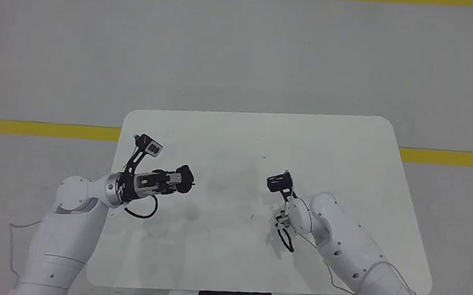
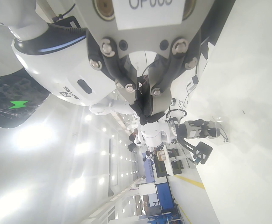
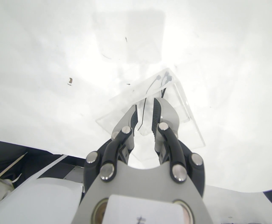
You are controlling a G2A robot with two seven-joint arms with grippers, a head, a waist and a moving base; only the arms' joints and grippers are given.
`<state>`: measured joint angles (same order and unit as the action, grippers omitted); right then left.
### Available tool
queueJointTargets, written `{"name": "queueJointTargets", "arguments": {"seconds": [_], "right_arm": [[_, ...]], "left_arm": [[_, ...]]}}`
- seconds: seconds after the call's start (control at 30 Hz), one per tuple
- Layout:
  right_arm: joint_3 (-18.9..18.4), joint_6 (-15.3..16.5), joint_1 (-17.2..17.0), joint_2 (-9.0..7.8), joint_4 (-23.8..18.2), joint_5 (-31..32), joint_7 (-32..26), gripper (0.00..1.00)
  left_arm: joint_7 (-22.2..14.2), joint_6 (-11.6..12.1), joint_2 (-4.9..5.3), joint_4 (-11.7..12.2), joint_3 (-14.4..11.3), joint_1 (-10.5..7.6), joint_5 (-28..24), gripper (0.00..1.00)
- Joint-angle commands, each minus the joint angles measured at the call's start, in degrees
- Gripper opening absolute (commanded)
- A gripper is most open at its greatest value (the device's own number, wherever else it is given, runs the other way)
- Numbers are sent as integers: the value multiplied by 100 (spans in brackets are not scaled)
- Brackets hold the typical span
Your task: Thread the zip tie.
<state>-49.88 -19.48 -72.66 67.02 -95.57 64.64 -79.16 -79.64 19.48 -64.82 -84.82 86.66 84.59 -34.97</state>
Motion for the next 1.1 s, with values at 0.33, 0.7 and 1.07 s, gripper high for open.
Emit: {"name": "queueJointTargets", "arguments": {"seconds": [0.33,0.7,1.07], "right_arm": [[34,0,58,117,205,118,-48,5],[-220,0,-65,139,-60,87,-48,0],[-1322,11,-895,-108,-1549,-356,-32,0]], "left_arm": [[0,0,0,0,0,0,0,0],[0,0,0,0,0,0,0,0],[0,0,0,0,0,0,0,0]]}}
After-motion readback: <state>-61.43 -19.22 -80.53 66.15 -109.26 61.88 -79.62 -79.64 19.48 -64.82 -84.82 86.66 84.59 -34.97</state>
